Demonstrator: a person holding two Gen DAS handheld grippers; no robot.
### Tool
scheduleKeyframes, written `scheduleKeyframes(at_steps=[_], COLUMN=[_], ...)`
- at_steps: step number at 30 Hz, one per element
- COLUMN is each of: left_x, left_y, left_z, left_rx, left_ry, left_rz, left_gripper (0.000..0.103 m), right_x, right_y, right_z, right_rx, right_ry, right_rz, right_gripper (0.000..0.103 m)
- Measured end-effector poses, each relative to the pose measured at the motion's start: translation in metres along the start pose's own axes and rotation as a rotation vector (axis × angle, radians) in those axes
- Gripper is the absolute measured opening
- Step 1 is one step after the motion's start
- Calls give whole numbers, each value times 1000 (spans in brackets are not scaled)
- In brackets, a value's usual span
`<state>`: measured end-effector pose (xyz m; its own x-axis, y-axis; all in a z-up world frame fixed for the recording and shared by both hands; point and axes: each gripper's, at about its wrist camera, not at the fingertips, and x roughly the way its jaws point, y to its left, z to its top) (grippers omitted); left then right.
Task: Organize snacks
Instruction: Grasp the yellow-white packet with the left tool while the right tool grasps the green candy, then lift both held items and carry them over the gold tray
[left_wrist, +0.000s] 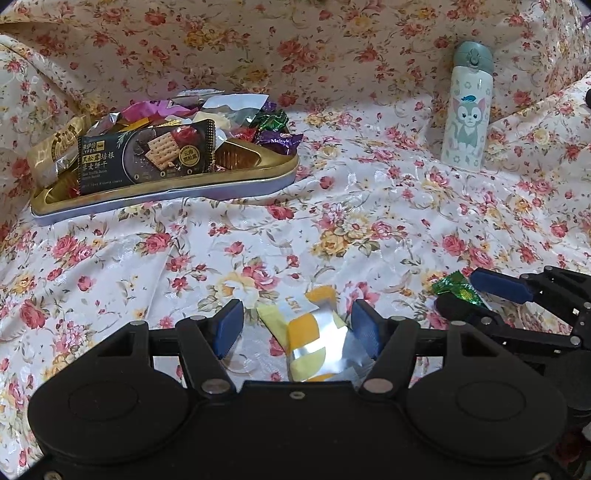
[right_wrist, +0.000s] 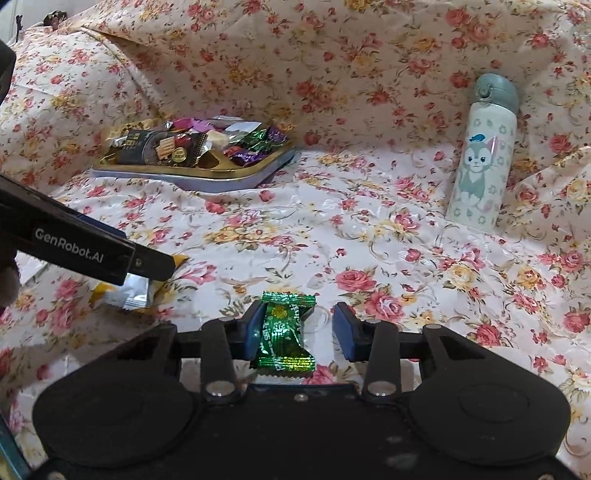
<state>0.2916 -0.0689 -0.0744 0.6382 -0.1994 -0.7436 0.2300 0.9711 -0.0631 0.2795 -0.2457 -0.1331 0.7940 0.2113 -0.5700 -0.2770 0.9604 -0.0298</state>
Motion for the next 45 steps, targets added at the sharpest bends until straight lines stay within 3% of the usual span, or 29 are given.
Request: scheduleKeyframes(at_steps=[6,14,24,27,32,39,45], left_x=[5,9,12,12,6,1,-2], left_y=[-1,-9,-8,-9,-15,-15,-2], left_z=[-4,-10,-6,-5,-5,-7,-5], left_rx=[13,64,49,50,74,78,66], left_ry=[0,-25,12,15,10,10,5], left_rz=[12,51,44,40,24,20,77], left_gripper=[70,78,78,74,52,47,46], right_x=[-1,0,1,1,1,1,2], right_y=[-1,2,1,0,1,2,1], right_z=[-2,-2,-2,-2,-3,-3,-3], right_rx=[2,-3,4,10,11,7,6], right_ry=[-11,-10,-10,-11,-12,-13,-15], right_rz=[-9,-18,-17,-14,-16,-25,-28], right_gripper=[25,25,25,25,25,25,25])
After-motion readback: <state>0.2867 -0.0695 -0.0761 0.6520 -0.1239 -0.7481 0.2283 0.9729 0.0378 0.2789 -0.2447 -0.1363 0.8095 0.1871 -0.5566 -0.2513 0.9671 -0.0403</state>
